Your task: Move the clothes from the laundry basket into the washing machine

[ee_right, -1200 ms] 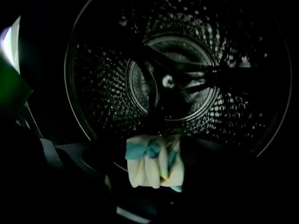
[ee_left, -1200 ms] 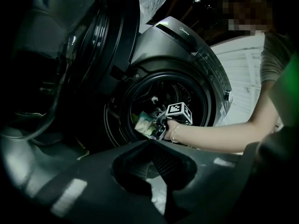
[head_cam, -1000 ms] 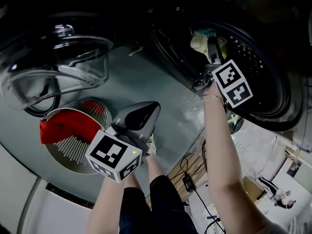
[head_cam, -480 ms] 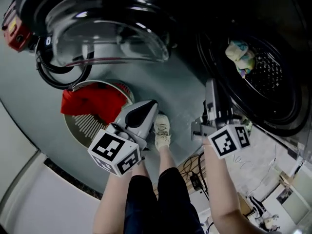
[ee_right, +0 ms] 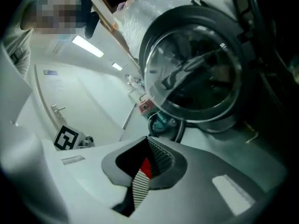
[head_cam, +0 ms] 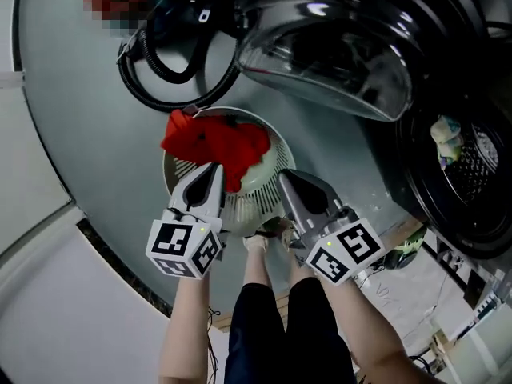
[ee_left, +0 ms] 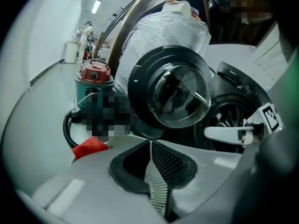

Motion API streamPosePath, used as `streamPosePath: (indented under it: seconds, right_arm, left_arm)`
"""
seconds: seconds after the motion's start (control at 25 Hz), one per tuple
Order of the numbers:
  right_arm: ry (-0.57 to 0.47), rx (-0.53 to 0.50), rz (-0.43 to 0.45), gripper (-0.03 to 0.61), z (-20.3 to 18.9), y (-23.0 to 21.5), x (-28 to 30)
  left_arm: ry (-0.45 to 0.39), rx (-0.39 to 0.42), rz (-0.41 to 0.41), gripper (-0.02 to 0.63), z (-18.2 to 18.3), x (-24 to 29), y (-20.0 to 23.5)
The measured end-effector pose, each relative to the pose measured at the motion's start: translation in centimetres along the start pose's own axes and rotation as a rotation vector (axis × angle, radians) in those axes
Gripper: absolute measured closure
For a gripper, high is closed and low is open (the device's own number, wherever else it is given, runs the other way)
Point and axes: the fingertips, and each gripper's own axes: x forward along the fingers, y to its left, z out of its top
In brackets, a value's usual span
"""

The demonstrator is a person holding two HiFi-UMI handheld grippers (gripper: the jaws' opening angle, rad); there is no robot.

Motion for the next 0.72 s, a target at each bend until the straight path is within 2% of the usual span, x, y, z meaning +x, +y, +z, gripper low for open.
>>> streamPosePath:
  seconds: [0.08,0.2,0.4,0.52,0.72]
  right_arm:
    - [0.051,0.018,0.062,0.549,-1.4,2.2,2.9]
    - [0.108,0.081,0.104,0.549,-3.3,4.1,6.3]
    - [0.224,0.032,0.17,0.549,-6.6,6.4,9.3]
    - [0.256,0.036,0.204,0.549,-7.6,6.6,9.9]
    - [0.271,0.056,0.233,0.549,-7.5,6.2,10.0]
  left_arm:
    - [0.009,0.019,0.046,0.59,-0.4,-0.3,3.2]
    - [0.054,0.043,0.086,0.526,-1.5,-0.2,7.2]
    - [0.116,0.054,0.176,0.371,-2.5,0.9,12.4]
    - [0.154,0.096,0.225,0.334,-2.6,1.9,14.6]
    - [0.221,0.157,0.259,0.334,-3.2,4.4,17.6]
